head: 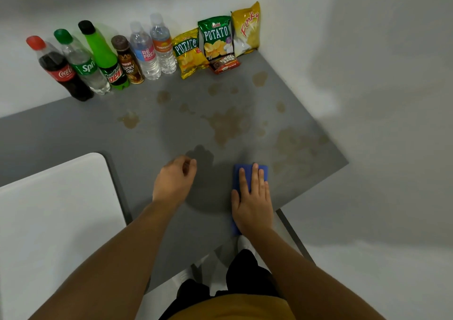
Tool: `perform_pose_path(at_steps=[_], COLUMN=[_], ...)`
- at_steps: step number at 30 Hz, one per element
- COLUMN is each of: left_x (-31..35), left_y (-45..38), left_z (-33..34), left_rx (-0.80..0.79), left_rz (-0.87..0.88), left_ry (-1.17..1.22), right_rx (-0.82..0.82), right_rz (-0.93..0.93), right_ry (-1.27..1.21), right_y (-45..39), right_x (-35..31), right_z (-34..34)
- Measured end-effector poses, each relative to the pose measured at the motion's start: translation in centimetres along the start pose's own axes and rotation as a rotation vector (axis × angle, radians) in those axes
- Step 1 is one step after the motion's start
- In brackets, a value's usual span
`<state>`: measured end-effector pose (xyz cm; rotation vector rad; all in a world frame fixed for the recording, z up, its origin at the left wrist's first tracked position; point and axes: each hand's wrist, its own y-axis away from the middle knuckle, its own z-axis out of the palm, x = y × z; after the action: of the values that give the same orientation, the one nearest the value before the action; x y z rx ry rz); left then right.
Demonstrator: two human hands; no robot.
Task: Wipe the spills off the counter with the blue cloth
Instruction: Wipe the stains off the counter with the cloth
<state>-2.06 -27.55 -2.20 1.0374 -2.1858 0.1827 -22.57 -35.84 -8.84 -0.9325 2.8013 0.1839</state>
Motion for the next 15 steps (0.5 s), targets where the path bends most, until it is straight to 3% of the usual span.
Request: perform_pose_path(at_steps=[9, 15], left_x=[1.3, 2.3], left_y=[-0.2, -0.2], left_z=[1.5, 2.7], left_rx=[-0.06, -0.072], left_rz=[0.055, 0.103], left_ry=[-0.069, -0.129], right_rx=[-0.096, -0.062], right_rz=[-0.265, -0.167], right_ry=[-0.043, -0.066], right_y=[-4.3, -8.8], right_x=[-0.1, 3.2], right_z=[-0.4, -2.0])
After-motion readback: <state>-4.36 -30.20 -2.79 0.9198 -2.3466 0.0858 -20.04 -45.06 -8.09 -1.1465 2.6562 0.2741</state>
